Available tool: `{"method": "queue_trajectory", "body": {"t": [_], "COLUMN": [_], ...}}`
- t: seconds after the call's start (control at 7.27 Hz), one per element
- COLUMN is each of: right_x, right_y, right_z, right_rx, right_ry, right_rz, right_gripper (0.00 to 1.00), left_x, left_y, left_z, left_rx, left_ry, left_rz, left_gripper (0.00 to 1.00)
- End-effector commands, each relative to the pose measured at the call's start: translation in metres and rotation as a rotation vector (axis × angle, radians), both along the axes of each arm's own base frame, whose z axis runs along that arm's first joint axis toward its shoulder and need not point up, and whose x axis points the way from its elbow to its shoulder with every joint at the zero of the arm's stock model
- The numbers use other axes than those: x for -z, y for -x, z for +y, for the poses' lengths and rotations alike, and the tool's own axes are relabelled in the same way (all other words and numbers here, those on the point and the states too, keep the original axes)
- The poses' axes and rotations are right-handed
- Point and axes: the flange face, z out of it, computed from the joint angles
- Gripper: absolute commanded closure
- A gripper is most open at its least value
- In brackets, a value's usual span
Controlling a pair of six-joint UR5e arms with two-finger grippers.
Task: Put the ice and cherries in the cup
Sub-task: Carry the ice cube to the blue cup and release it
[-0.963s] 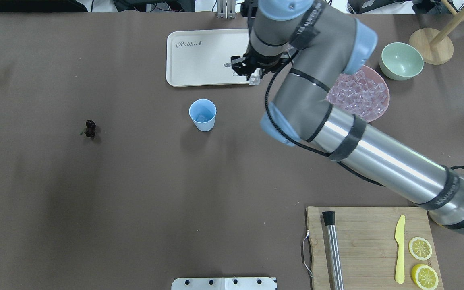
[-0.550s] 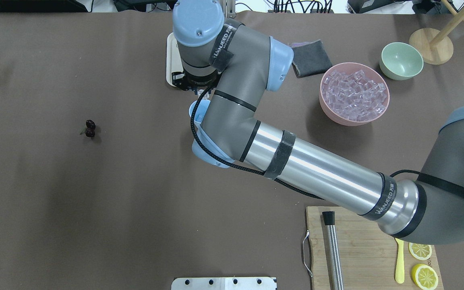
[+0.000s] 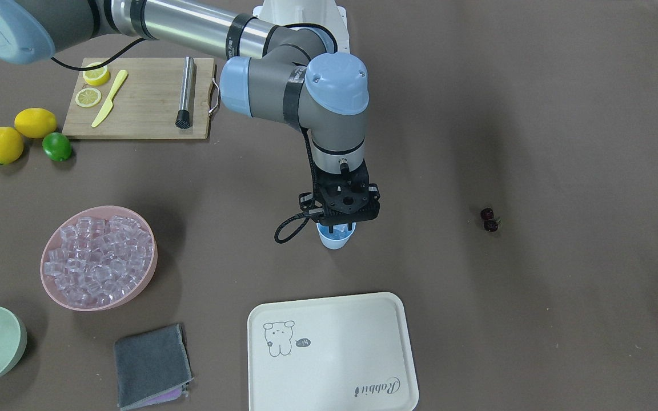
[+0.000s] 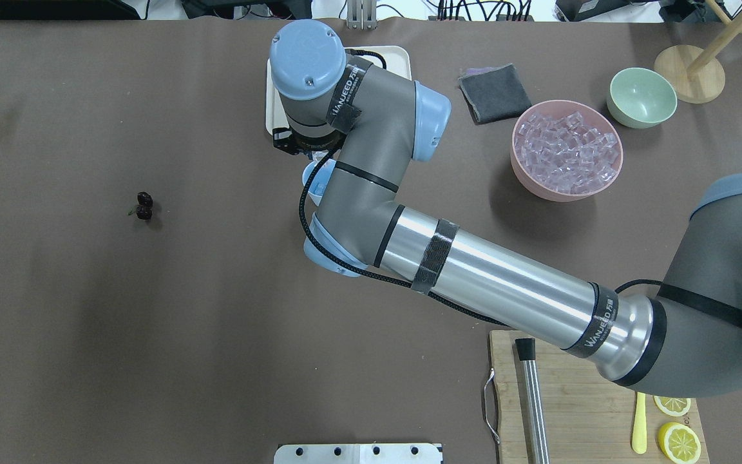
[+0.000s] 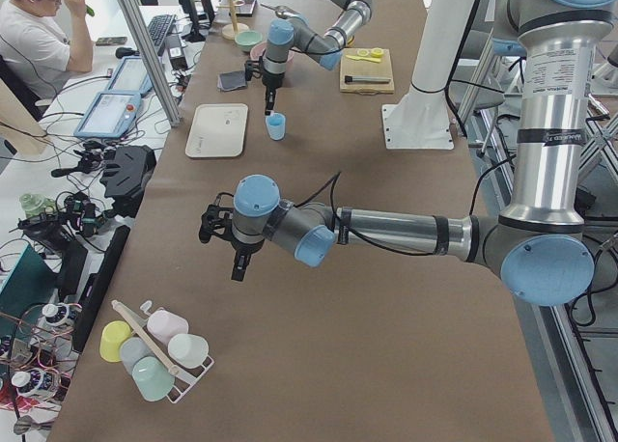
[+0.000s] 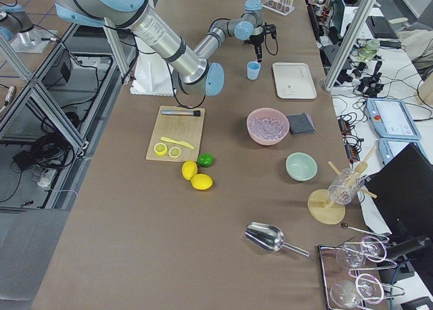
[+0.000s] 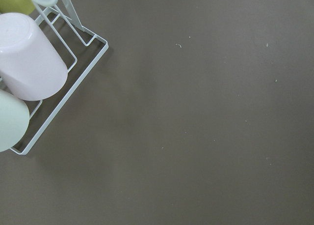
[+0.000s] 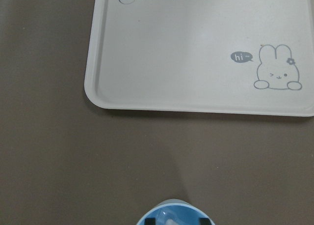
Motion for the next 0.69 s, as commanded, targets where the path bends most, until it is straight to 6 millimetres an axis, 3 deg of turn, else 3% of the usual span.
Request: {"method": "queue_trajectory", "body": {"t": [0.0,0.14,0.28,0.41,0.55], "right_x": [-0.006,-0.01,-0.016,-0.014,-0.02], "right_y": [0.012,0.014,0.014,0.012,0.006], "right_z": [0.014,0.02,0.023,0.023,0.019], "right_rx": [0.019,0.026,0.036,0.032,0.025], "right_ry": [0.002,0.0,-0.009,-0.028,-0.031], "right_rz": [0.0,-0.001,0.005,0.008,0.011], "right_gripper": [1.0,0.82,0.37,0.01,0.01], "left_x": [0.003,0.003,0.012,0.015,0.014], "left_y": [-0.003,-0.003,-0.005,-0.006,-0.017], "left_z": [-0.005,-0.007,-0.017,-0.022,-0.037], "left_rx": [-0.005,-0.01,-0.004,-0.01,-0.027], "left_ry": [-0.007,-0.013,-0.021,-0.029,-0.029], "left_rz": [-0.001,-0.004,0.001,-0.001,-0.002], "left_gripper": [0.03,0.03,0.03,0.03,0.03]}}
